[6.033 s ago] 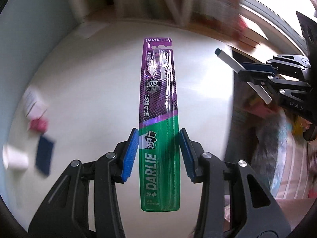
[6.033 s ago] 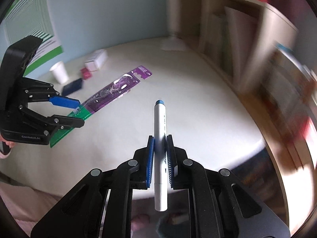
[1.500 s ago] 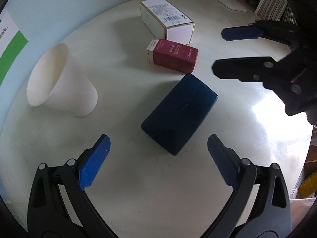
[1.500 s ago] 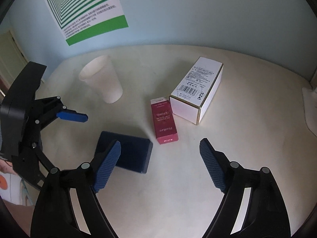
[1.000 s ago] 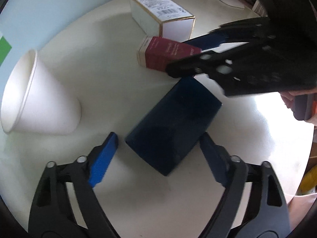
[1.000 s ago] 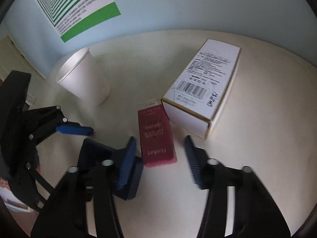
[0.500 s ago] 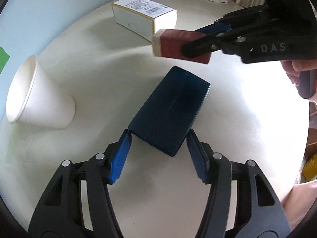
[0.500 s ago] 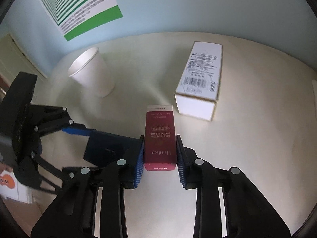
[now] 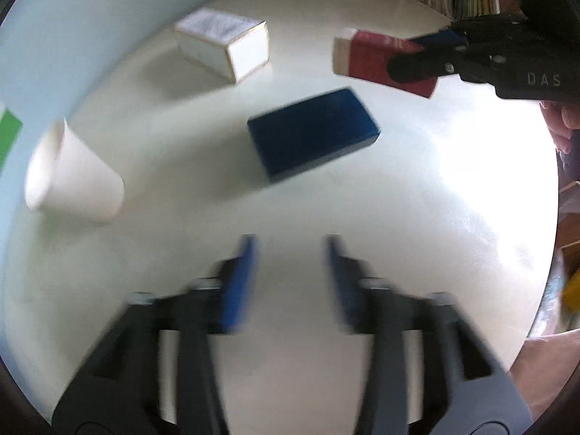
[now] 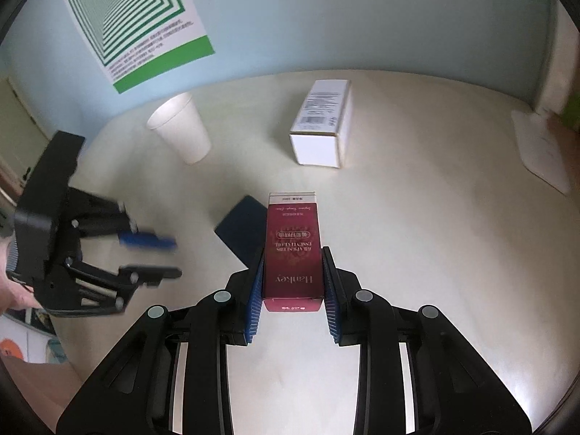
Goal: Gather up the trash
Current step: 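Lift the red box with the right gripper while the left gripper grasps the dark blue box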
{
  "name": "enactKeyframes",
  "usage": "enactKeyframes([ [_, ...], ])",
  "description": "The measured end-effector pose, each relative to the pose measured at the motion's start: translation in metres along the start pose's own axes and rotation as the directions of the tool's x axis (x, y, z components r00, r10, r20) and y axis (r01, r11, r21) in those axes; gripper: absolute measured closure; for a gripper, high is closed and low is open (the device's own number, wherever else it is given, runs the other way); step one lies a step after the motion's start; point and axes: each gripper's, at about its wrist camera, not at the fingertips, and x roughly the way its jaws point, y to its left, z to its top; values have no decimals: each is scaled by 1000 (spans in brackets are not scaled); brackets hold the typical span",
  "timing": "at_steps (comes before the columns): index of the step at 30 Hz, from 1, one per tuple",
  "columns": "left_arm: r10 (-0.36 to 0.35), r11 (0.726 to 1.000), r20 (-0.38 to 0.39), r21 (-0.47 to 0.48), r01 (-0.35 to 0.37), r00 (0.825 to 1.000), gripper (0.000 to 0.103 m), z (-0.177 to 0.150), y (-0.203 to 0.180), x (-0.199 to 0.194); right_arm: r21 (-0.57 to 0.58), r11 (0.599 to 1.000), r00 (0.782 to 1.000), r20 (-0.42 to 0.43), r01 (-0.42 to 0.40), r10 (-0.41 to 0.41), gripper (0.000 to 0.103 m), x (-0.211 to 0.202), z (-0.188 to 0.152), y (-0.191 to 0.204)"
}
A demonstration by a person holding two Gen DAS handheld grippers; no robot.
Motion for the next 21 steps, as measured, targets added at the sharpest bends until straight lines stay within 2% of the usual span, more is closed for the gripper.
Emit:
enactKeyframes([
  [1, -10, 1000, 7, 6, 10, 1000, 52, 3, -2, -2, 11, 1000, 1000, -2, 11, -11, 73, -2, -4, -3],
  [3, -17, 1000, 10, 16, 17, 1000, 44, 12, -5, 0, 40, 999, 999, -8, 33, -32, 73, -4, -13, -11],
  [5, 1, 998, 25, 58, -2, 1000, 22, 16, -11, 1, 67, 997, 999, -16, 48, -47, 73, -3, -22, -18],
  [6, 29, 994, 29, 104, -32, 999, 19, 22, -13, 4, 82, 995, 998, -23, 58, -56, 73, -2, -27, -21],
  [9, 23, 981, 11, 192, -25, 1000, 16, 36, -16, 12, 117, 991, 997, -30, 70, -67, 73, -3, -41, -29],
  [11, 46, 970, 16, 237, -48, 999, 10, 44, -18, 17, 141, 987, 997, -33, 81, -77, 73, -3, -50, -34],
  [16, 9, 953, -1, 303, -8, 1000, 7, 58, -20, 33, 195, 975, 994, -50, 103, -95, 71, 0, -64, -45],
  [19, 1, 938, -10, 347, 3, 1000, 7, 60, -22, 43, 212, 970, 992, -56, 122, -112, 63, 3, -70, -48],
  [21, -15, 930, -17, 368, 20, 1000, 7, 61, -23, 47, 215, 967, 991, -44, 135, -129, 42, 4, -70, -48],
])
